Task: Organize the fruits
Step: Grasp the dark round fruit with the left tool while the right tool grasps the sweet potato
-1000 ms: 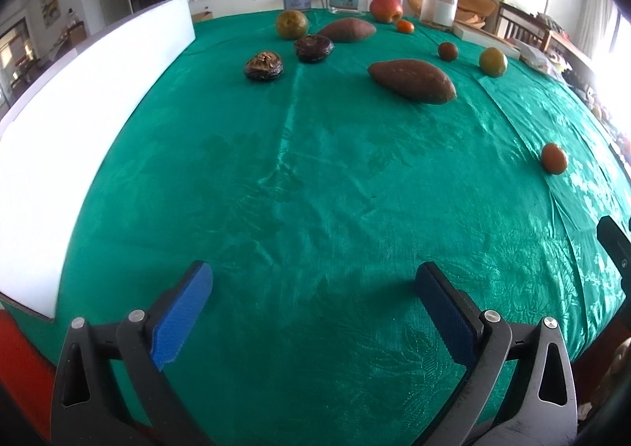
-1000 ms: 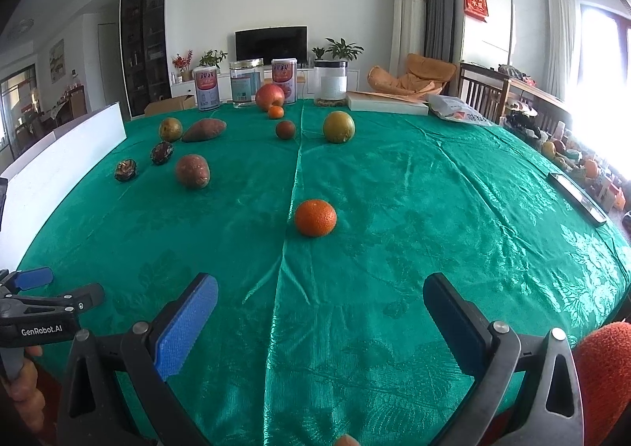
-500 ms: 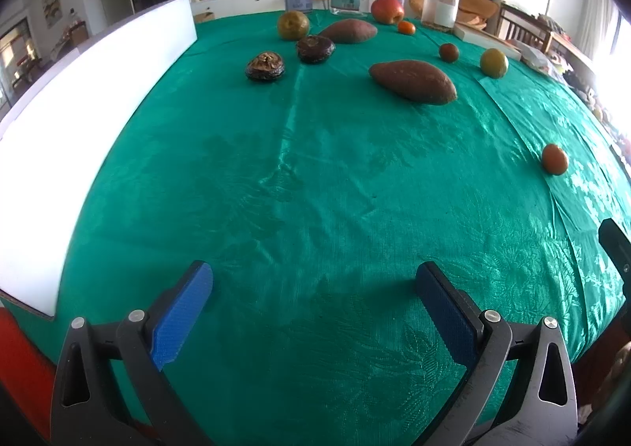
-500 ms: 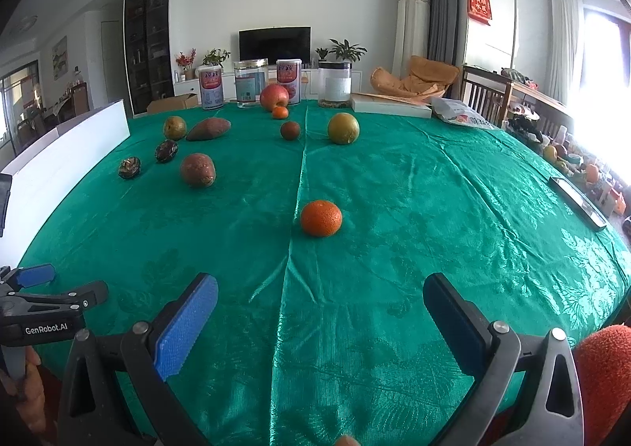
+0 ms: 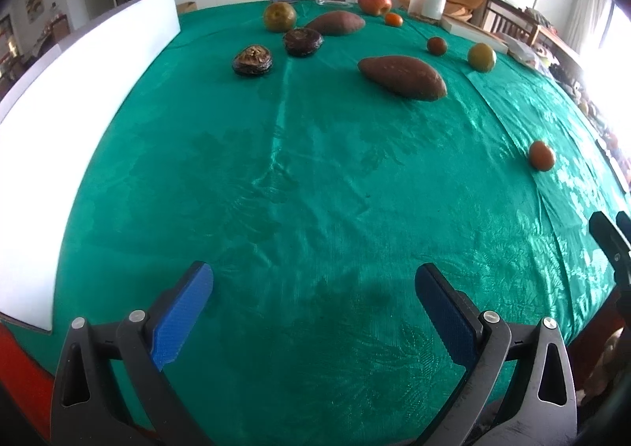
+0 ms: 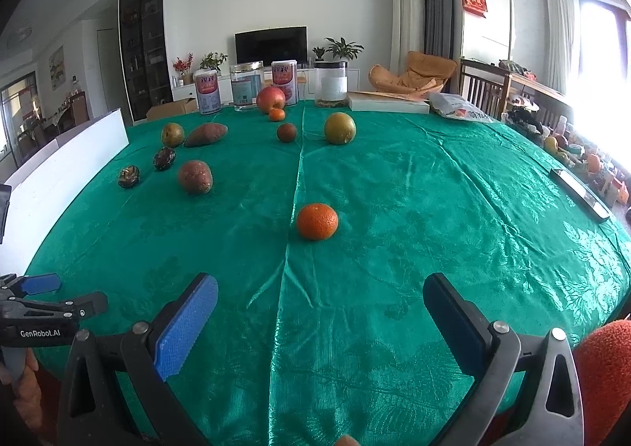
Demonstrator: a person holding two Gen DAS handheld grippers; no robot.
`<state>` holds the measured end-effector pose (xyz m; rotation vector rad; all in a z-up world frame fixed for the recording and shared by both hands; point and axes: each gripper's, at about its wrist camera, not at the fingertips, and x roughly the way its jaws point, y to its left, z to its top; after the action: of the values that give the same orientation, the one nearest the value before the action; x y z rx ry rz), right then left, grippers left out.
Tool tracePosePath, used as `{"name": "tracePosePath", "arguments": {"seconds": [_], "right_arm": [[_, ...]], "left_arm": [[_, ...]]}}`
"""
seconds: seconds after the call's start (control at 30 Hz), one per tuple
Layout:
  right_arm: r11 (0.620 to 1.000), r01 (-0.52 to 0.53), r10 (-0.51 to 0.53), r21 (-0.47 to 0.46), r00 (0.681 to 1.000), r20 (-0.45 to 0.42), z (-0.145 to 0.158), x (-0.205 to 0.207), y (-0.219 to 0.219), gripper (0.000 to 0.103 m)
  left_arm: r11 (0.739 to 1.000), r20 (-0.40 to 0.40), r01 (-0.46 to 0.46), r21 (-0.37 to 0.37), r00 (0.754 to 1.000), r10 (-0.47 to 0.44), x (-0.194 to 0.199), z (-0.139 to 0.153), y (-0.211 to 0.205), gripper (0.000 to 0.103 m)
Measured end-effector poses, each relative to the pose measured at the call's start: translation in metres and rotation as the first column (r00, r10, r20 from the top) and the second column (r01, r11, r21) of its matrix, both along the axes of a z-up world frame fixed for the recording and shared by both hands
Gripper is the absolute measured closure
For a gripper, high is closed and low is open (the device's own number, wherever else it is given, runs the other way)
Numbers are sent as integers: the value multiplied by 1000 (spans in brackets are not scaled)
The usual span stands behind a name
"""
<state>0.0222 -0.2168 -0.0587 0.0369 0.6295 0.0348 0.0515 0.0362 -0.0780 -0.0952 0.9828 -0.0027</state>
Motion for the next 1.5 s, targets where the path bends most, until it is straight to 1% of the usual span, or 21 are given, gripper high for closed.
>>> {"name": "tracePosePath", "arguments": {"seconds": [0.1, 0.2, 0.3, 0.37, 0.47, 0.53, 0.6, 0.63, 0.67, 0.73, 0.77, 0.83, 0.9, 0.93, 0.97, 1.03, 1.1, 1.13, 1.23, 1.4, 1.5], "right_arm": [[1000, -9, 9, 23, 1000, -12, -1, 1, -4, 0], [995, -46, 50, 90, 998, -40, 2, 6, -9, 0], [975, -153, 170, 164, 981, -94, 12, 25, -9, 0], [951, -248, 281, 184, 942, -182, 24, 54, -2, 0], [918, -346, 396, 195, 842, -368, 42, 114, 16, 0], [899, -364, 438, 244, 772, -461, 51, 156, 26, 0], [885, -353, 466, 305, 696, -547, 51, 195, 37, 0], [882, -339, 470, 326, 669, -576, 51, 213, 43, 0], [884, -335, 467, 325, 650, -600, 50, 227, 51, 1], [893, -348, 448, 284, 633, -632, 49, 247, 67, 3], [892, -369, 446, 261, 624, -641, 50, 253, 78, 9], [874, -422, 469, 241, 602, -646, 50, 257, 99, 17], [853, -469, 491, 230, 570, -659, 46, 259, 120, 20], [843, -494, 494, 212, 556, -668, 42, 258, 131, 23], [835, -518, 491, 186, 547, -678, 38, 257, 142, 27], [822, -554, 474, 134, 534, -700, 30, 259, 155, 32], [821, -563, 447, 96, 529, -722, 18, 261, 167, 37], [824, -561, 434, 84, 527, -731, 13, 263, 171, 39], [822, -568, 399, 46, 515, -759, -1, 264, 180, 59], [826, -563, 385, 29, 526, -758, -8, 266, 184, 62], [841, -536, 404, 72, 535, -742, 2, 263, 170, 62]], "left_arm": [[997, -6, -4, -81, 1000, 4, 12, 9, 15, 1], [995, 5, 16, -97, 1000, -15, 33, 25, 31, 1], [987, 3, 67, -148, 998, -67, 64, 39, 48, 1], [979, -67, 103, -173, 991, -116, 97, 43, 57, 1], [985, -195, 95, -142, 973, -122, 149, 49, 66, 2], [989, -265, 63, -136, 959, -98, 178, 52, 73, 2], [985, -344, 50, -164, 933, -105, 202, 47, 76, 2], [984, -379, 44, -175, 919, -108, 211, 43, 77, 2], [984, -404, 37, -173, 909, -105, 219, 39, 77, 2], [990, -433, 27, -138, 897, -84, 230, 31, 75, 2], [993, -440, 25, -115, 895, -73, 233, 28, 74, 2], [996, -442, 30, -87, 894, -66, 238, 23, 71, 3], [997, -443, 35, -73, 894, -64, 241, 19, 68, 4], [997, -440, 35, -68, 896, -62, 243, 18, 69, 9], [997, -442, 39, -67, 895, -64, 243, 16, 67, 20], [995, -456, 36, -92, 887, -75, 243, 10, 67, 30], [995, -449, 33, -98, 891, -74, 241, 8, 66, 33], [995, -446, 37, -89, 892, -73, 240, 10, 66, 38], [997, -438, 40, -59, 897, -62, 237, 12, 68, 60], [995, -419, -18, -100, 908, -26, 228, 15, 81, 61], [990, -391, -50, -132, 920, -6, 216, 23, 92, 61]]}}
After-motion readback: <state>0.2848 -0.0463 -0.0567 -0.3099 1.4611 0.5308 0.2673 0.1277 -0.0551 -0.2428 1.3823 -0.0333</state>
